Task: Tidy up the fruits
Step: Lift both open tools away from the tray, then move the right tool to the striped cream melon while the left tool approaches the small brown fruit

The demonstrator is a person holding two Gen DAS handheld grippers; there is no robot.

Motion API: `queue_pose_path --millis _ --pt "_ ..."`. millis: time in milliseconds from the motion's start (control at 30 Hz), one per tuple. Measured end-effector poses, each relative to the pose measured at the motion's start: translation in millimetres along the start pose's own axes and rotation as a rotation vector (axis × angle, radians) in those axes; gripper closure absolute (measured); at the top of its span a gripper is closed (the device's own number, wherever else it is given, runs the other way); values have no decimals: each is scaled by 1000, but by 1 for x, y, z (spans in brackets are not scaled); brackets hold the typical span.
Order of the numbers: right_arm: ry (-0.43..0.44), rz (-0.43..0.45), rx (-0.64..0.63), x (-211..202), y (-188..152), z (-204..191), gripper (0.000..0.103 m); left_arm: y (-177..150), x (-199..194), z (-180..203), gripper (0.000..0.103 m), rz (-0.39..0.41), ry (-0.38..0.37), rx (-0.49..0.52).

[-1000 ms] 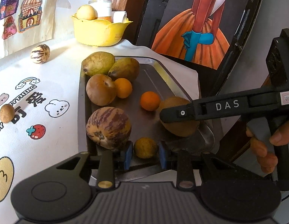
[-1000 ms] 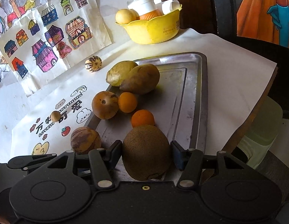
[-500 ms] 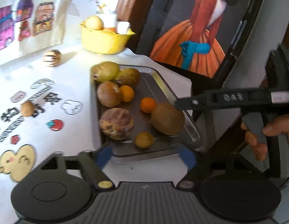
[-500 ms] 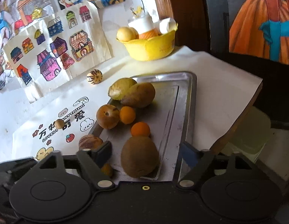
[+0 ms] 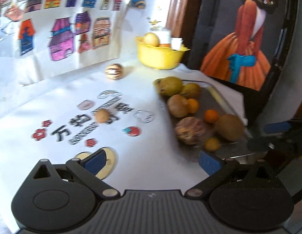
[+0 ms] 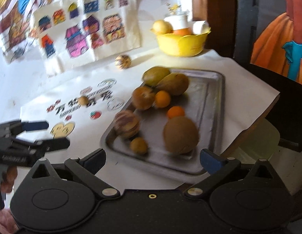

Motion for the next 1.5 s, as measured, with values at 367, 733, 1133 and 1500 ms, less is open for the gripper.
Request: queue_pose_path --millis 367,733,1133,1500 --pt "51 -76 -51 10 -14 -57 1 -7 -13 -39 0 8 92 19" --pt "91 -102 -103 21 16 -96 1 0 -11 -79 0 12 160 6" --pt "78 -68 -219 48 80 -112 1 14 10 -101 0 5 170 -26" --pt "155 -59 -302 120 137 -109 1 21 42 -93 1 25 96 -77"
Point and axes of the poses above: each gripper's, at about its wrist camera, not at the fingertips, and x roughly the way its jaws point, z to its right, y to its top, the point moved 5 cm from there along x, roughly the way its jaws point, and after that the axes turned 8 degrees about z, right-handed, at the moved point
